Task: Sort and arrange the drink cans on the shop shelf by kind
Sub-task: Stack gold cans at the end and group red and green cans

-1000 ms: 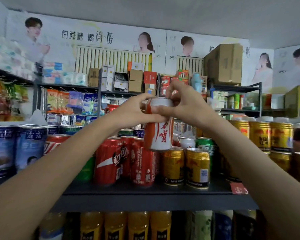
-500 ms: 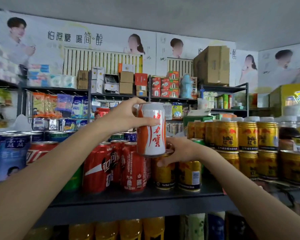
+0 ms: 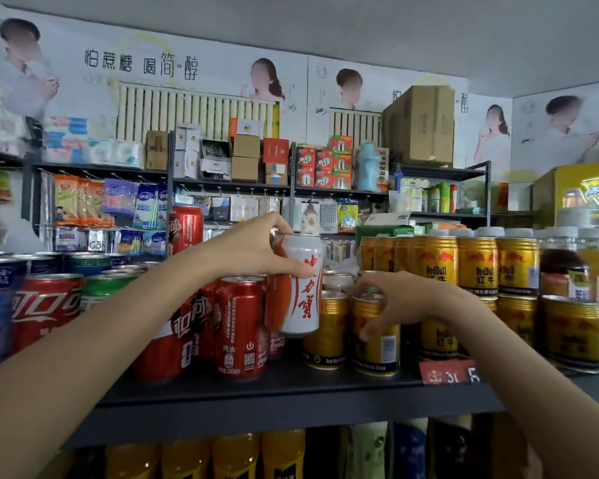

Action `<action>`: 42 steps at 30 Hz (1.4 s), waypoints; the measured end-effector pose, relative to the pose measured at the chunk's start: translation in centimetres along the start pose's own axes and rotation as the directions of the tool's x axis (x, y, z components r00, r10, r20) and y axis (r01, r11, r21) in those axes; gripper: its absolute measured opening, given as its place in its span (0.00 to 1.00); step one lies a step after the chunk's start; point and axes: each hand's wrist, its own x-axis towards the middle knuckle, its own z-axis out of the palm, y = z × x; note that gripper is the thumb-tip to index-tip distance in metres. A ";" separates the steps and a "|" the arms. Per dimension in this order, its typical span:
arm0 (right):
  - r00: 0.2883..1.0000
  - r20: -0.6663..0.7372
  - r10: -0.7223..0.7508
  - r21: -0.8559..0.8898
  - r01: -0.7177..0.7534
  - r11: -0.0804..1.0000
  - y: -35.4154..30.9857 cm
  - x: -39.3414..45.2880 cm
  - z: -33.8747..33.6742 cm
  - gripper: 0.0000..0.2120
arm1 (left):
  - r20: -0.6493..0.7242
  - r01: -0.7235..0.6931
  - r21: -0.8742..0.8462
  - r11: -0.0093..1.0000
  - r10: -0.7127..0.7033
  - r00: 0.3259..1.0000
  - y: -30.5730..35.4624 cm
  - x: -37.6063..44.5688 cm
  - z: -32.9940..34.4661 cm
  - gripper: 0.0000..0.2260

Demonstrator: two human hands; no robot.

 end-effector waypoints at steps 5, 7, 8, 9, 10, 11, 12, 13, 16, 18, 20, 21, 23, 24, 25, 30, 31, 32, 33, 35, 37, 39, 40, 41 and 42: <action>0.991 -0.135 -0.003 0.254 0.038 0.967 0.9 -1.4 0.4 0.33 | 0.072 0.014 0.114 0.993 -0.022 0.997 0.0 0.3 0.3 0.27; 0.953 -0.301 0.037 0.325 0.066 0.943 0.6 -1.5 -0.9 0.32 | 0.085 0.018 0.142 0.990 -0.031 0.996 0.1 0.5 0.3 0.28; 0.919 -0.389 0.068 0.379 0.093 0.921 0.4 -1.4 -1.7 0.31 | 0.092 0.021 0.159 0.987 -0.035 0.995 0.1 0.5 0.3 0.28; 0.881 -0.463 0.097 0.433 0.130 0.892 0.1 -1.3 -2.4 0.30 | 0.101 0.021 0.177 0.984 -0.039 0.994 0.2 0.5 0.4 0.27; 0.846 -0.521 0.113 0.462 0.169 0.871 -0.3 -1.0 -3.1 0.29 | 0.112 0.020 0.193 0.981 -0.042 0.993 0.3 0.5 0.4 0.26; 0.816 -0.567 0.111 0.461 0.203 0.864 -0.8 -0.8 -3.6 0.28 | 0.128 0.019 0.212 0.977 -0.047 0.991 0.3 0.5 0.5 0.25; 0.799 -0.595 0.093 0.449 0.234 0.862 -1.2 -0.3 -3.9 0.26 | 0.150 0.019 0.232 0.973 -0.055 0.987 0.4 0.6 0.6 0.25; 0.794 -0.603 0.071 0.445 0.261 0.857 -1.7 0.1 -4.0 0.26 | 0.174 0.020 0.254 0.967 -0.066 0.983 0.5 0.6 0.7 0.25; 0.837 -0.546 0.029 0.476 0.281 0.833 -2.7 1.6 -3.3 0.24 | 0.230 0.006 0.318 0.948 -0.083 0.970 0.6 0.7 1.1 0.27; 0.866 -0.500 0.006 0.472 0.267 0.840 -3.0 2.7 -2.3 0.25 | 0.244 -0.008 0.342 0.940 -0.080 0.966 0.5 0.7 1.4 0.29; 0.867 -0.498 0.002 0.458 0.261 0.849 -3.1 3.5 -1.4 0.26 | 0.255 -0.016 0.373 0.928 -0.086 0.963 0.4 0.8 1.6 0.29; 0.859 -0.512 0.004 0.448 0.263 0.854 -3.0 3.7 -1.0 0.25 | 0.258 -0.018 0.400 0.916 -0.093 0.962 0.3 0.8 1.7 0.28; 0.852 -0.523 -0.007 0.445 0.281 0.850 -2.8 3.6 -0.3 0.24 | 0.260 -0.025 0.451 0.892 -0.104 0.960 0.3 0.9 1.7 0.26; 0.867 -0.498 -0.023 0.472 0.293 0.832 -2.6 3.5 0.2 0.25 | 0.260 -0.023 0.456 0.890 -0.109 0.959 0.1 1.0 1.8 0.23; 0.884 -0.465 -0.051 0.505 0.312 0.805 -2.4 3.3 0.7 0.29 | 0.267 -0.019 0.449 0.893 -0.113 0.957 -0.1 1.2 1.9 0.19; 0.864 -0.490 -0.112 0.462 0.366 0.808 -2.2 2.9 3.8 0.55 | 0.212 -0.039 0.598 0.800 -0.111 0.971 -0.5 1.5 2.0 0.29; 0.849 -0.519 -0.103 0.444 0.371 0.816 -2.3 3.0 4.1 0.57 | 0.194 -0.042 0.627 0.778 -0.104 0.975 -0.6 1.7 2.0 0.32; 0.835 -0.543 -0.093 0.432 0.373 0.821 -2.4 3.0 4.4 0.58 | 0.189 -0.050 0.639 0.767 -0.093 0.978 -0.7 1.8 2.0 0.33; 0.822 -0.563 -0.084 0.422 0.373 0.827 -2.6 3.1 4.7 0.58 | 0.190 -0.056 0.644 0.763 -0.088 0.978 -0.7 1.9 2.0 0.33; 0.803 -0.594 -0.049 0.407 0.353 0.842 -3.0 3.0 4.9 0.58 | 0.189 -0.058 0.643 0.764 -0.084 0.978 -0.9 2.0 2.1 0.33; 0.787 -0.617 -0.002 0.396 0.313 0.863 -3.4 2.7 5.0 0.56 | 0.186 -0.060 0.640 0.766 -0.079 0.979 -1.0 2.0 2.2 0.33; 0.775 -0.632 0.020 0.366 0.275 0.889 -3.6 2.3 4.9 0.54 | 0.187 -0.061 0.637 0.768 -0.077 0.979 -1.1 2.0 2.3 0.32; 0.772 -0.635 0.028 0.347 0.253 0.903 -3.6 1.9 4.8 0.54 | 0.190 -0.062 0.637 0.768 -0.078 0.979 -1.1 2.1 2.3 0.32; 0.771 -0.635 0.040 0.335 0.228 0.914 -3.4 1.6 4.7 0.54 | 0.193 -0.062 0.639 0.767 -0.082 0.978 -1.1 2.1 2.3 0.32; 0.769 -0.637 0.054 0.325 0.204 0.924 -3.1 1.2 4.6 0.54 | 0.196 -0.059 0.646 0.761 -0.090 0.976 -1.1 2.2 2.2 0.33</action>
